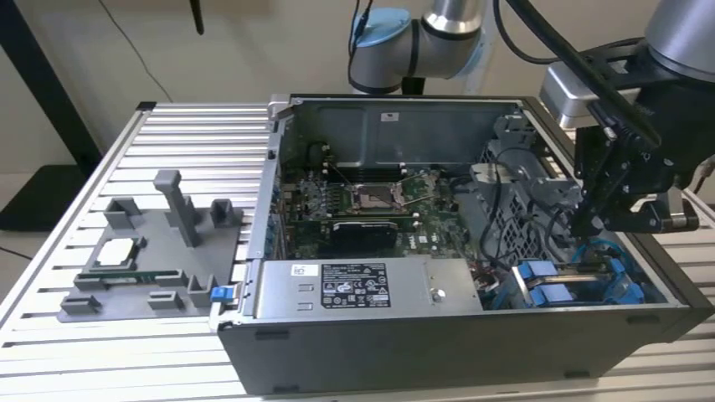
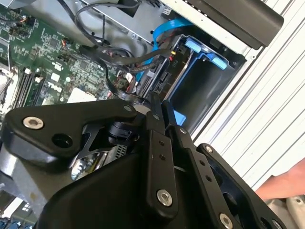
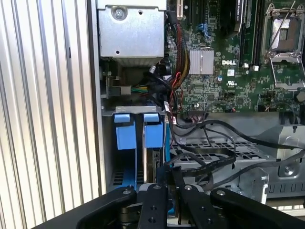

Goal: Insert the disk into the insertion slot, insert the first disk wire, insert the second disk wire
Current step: 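Insert the second disk wire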

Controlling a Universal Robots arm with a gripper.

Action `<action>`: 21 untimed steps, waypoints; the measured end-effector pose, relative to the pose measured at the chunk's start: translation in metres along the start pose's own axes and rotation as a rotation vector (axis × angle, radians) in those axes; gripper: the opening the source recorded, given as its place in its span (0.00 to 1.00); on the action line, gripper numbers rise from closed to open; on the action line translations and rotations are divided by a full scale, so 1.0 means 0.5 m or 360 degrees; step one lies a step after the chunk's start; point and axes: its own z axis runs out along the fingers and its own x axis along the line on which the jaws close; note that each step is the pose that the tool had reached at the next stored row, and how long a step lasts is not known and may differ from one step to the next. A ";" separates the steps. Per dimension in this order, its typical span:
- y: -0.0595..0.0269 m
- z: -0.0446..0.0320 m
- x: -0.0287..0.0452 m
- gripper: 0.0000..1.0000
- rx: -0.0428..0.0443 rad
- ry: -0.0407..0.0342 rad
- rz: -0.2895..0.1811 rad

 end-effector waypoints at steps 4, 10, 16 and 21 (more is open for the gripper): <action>0.000 0.000 0.000 0.00 0.0000 0.0000 0.0000; 0.000 0.000 0.000 0.00 0.0000 -0.0001 0.0000; 0.001 0.007 0.001 0.00 0.0000 -0.0001 0.0000; 0.003 0.023 0.003 0.00 0.0000 -0.0001 0.0000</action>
